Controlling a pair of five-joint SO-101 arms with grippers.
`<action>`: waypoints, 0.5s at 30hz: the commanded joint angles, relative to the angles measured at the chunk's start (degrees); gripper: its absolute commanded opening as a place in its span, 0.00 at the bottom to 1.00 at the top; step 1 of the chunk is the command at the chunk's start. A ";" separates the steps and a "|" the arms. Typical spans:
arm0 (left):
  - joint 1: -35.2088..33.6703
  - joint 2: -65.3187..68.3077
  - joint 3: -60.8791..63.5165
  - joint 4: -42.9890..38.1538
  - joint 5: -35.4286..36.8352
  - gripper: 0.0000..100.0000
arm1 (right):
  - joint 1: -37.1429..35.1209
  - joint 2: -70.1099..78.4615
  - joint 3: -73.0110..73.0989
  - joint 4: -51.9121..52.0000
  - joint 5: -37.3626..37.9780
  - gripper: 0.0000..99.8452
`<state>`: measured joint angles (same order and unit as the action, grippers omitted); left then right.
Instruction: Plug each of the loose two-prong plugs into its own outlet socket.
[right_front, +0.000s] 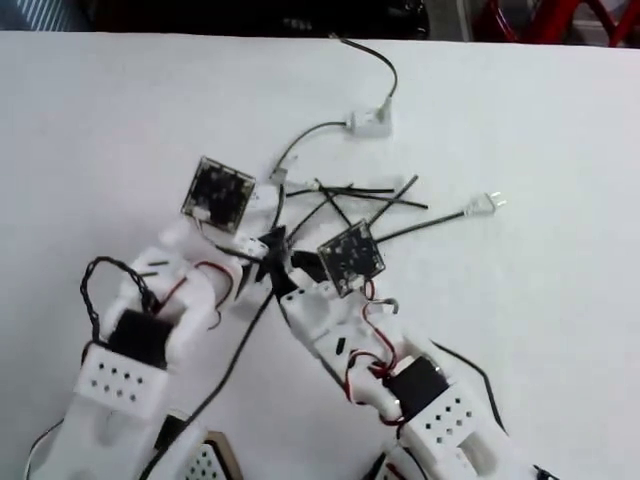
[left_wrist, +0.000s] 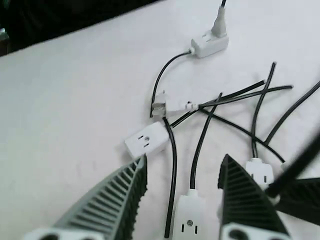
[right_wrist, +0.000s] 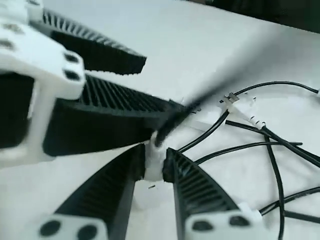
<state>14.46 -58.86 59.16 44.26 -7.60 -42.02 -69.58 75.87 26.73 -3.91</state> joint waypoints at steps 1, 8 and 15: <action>5.49 -7.52 -3.34 2.81 -0.62 0.24 | -0.66 -0.57 -0.53 -1.54 0.18 0.02; 6.64 -9.19 -3.34 4.75 -0.62 0.24 | -0.57 -0.92 -0.53 -0.22 0.18 0.02; -1.63 -9.19 -2.99 5.89 -0.53 0.25 | 11.12 -1.01 -0.62 -0.48 -0.26 0.02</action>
<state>17.19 -67.12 58.81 48.66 -7.52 -37.01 -69.58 75.78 26.73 -3.82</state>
